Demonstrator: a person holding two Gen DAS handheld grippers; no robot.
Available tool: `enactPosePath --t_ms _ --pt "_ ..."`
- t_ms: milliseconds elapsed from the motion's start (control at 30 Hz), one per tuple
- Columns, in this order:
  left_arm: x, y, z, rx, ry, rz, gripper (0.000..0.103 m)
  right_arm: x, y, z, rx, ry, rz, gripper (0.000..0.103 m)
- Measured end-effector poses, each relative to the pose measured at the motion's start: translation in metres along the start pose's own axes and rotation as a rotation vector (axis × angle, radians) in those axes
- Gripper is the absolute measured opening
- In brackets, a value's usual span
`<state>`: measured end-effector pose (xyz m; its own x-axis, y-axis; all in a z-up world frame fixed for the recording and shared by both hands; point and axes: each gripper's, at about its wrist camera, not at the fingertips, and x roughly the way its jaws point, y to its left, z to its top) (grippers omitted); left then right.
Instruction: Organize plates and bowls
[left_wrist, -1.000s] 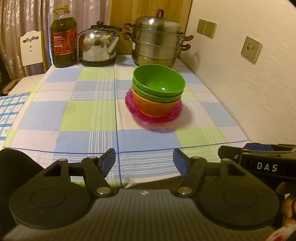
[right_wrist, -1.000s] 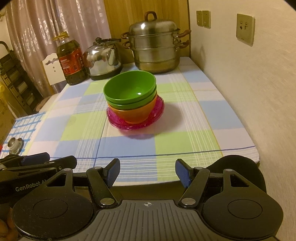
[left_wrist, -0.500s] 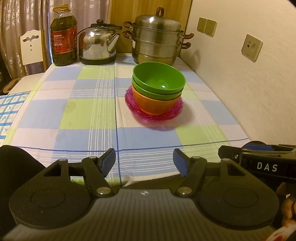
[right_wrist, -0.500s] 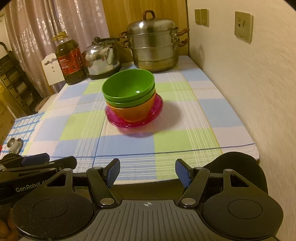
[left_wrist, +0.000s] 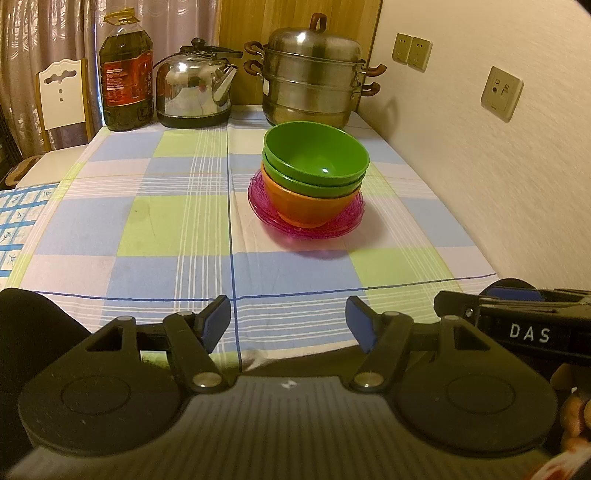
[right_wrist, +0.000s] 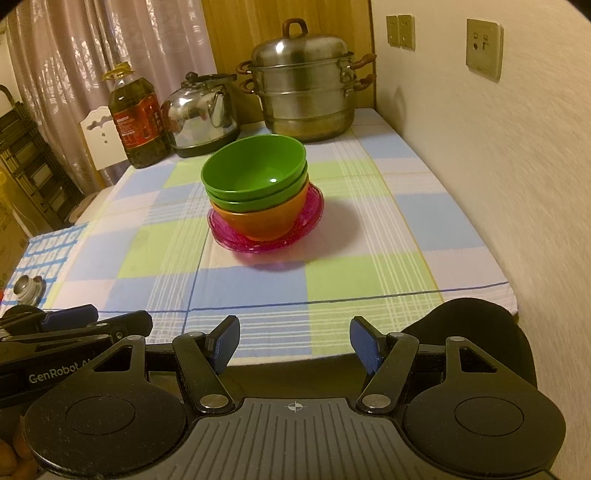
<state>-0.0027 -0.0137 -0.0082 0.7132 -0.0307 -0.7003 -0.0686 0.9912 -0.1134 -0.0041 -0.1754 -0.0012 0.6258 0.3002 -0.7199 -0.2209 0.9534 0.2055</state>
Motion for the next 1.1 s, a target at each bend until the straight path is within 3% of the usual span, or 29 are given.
enactPosePath --t_ms 1100 --pt "0.0026 -0.0014 -0.0027 0.003 0.007 -0.003 0.067 0.0023 -0.0010 -0.0039 0.012 0.012 -0.003 0.066"
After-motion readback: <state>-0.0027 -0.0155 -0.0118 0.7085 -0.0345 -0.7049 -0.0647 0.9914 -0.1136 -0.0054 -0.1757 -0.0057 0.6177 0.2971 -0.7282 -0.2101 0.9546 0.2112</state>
